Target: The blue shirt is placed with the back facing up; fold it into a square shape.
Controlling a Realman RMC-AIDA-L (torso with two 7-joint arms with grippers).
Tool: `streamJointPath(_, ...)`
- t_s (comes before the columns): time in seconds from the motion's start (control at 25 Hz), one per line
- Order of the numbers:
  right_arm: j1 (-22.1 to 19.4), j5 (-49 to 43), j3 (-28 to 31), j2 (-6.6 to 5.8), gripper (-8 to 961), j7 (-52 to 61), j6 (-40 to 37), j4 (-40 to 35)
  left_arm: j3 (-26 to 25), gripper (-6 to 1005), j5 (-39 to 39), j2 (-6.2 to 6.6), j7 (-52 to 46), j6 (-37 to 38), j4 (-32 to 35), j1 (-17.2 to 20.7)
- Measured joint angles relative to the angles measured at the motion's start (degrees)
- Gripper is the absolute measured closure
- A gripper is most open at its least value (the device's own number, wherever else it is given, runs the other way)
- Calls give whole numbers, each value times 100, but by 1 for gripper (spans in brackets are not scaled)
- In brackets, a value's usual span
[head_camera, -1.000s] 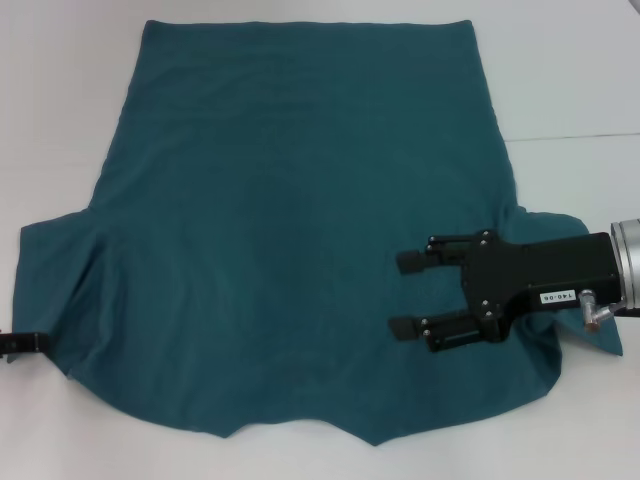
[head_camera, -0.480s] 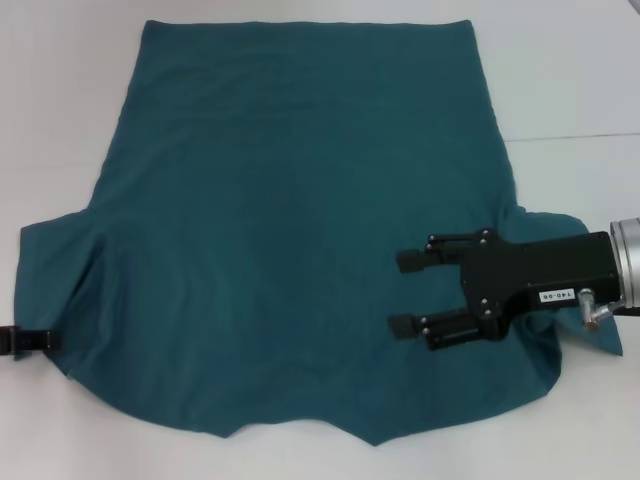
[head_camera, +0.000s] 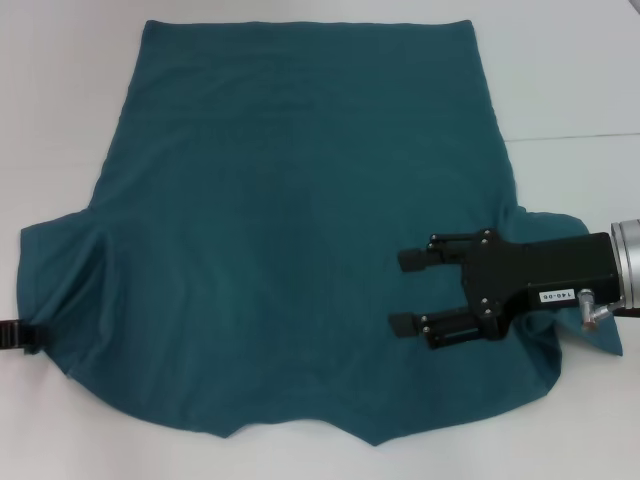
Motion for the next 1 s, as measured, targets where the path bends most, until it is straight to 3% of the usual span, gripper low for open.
streamJointPath(0.24, 24, 8, 4, -2, 72, 0, 40, 0, -53, 863, -33, 13, -15, 25, 22, 20)
streamJointPath(0.44, 26, 72, -6, 2, 71, -8, 77, 0, -69, 925, -49, 29, -27, 49, 63, -5)
streamJointPath(1.0, -103, 458, 62, -3, 72, -26, 193, 2, -58, 920, -659, 22, 169, 596, 774, -176)
